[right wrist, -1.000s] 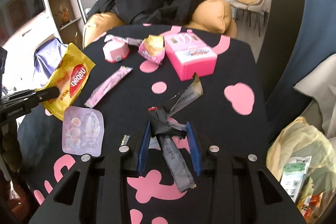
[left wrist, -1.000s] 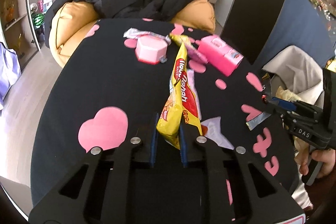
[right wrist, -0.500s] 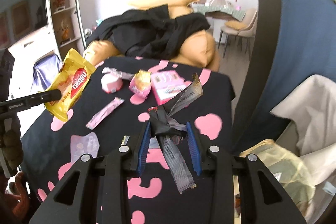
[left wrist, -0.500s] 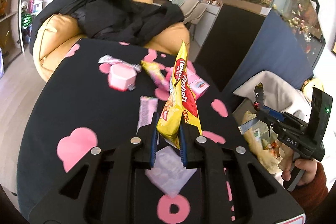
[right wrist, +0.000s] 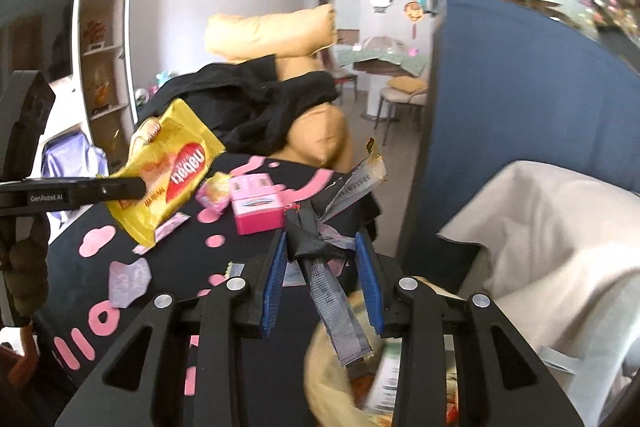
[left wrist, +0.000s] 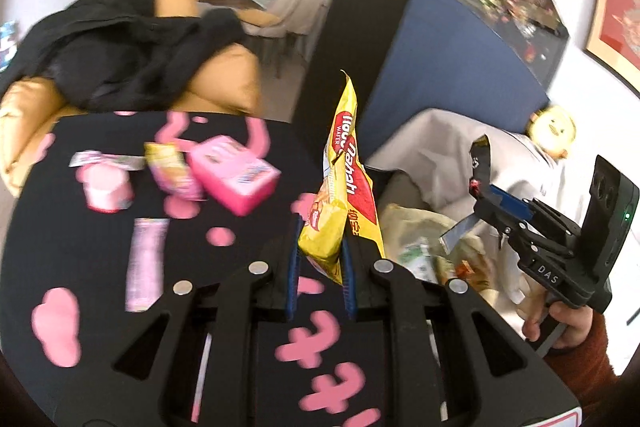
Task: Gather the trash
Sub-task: 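Release the yellow bag into the bin with the left gripper while the right drops the grey strip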
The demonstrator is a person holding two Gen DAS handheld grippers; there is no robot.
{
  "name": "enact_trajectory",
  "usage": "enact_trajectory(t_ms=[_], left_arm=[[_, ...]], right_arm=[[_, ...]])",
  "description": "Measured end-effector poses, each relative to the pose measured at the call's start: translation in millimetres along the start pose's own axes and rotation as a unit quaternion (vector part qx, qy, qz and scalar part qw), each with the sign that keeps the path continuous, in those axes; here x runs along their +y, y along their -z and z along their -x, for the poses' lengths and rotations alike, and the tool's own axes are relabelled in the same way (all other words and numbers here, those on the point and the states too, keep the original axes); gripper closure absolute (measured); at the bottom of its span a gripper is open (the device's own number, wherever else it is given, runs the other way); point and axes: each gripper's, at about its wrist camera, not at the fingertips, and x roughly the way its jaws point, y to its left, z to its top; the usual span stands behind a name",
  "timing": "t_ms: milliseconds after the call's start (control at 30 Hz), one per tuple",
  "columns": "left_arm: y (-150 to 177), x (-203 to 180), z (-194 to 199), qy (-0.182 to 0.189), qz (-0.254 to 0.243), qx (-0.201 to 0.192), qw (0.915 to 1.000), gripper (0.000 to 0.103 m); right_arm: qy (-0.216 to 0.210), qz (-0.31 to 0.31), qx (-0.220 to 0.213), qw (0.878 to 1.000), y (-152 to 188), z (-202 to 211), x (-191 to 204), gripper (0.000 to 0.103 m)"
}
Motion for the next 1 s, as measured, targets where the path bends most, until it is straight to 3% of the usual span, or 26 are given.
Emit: enact_trajectory(t_ms=[233,500,833,900,967,1000], left_arm=[[0,-60,-39,0.031,-0.041,0.039,0.9979,0.087],[15,-129,-94,0.059,-0.083,0.098,0.9900,0.087],[36,-171,-152,0.082,-0.094,0.158,0.9795,0.087],[42,-175,-163,0.090,-0.094,0.168,0.9770,0.082],[45,-170,-171,0.082,-0.081,0.182,0.9764,0.067],[47,-165,-173,0.073,-0.075,0.185,0.9772,0.067]], right_arm=[[0.021,-0.053,-0.034,0.998,18,36,-65,0.069],[0.075,-0.085,-0.045,0.993,46,65,-117,0.069],[0.089,-0.126,-0.052,0.987,75,80,-154,0.069],[0.084,-0.135,-0.048,0.986,79,77,-158,0.069],[0.077,-0.139,-0.043,0.986,82,71,-158,0.069],[0.073,-0.138,-0.040,0.987,84,69,-157,0.069]])
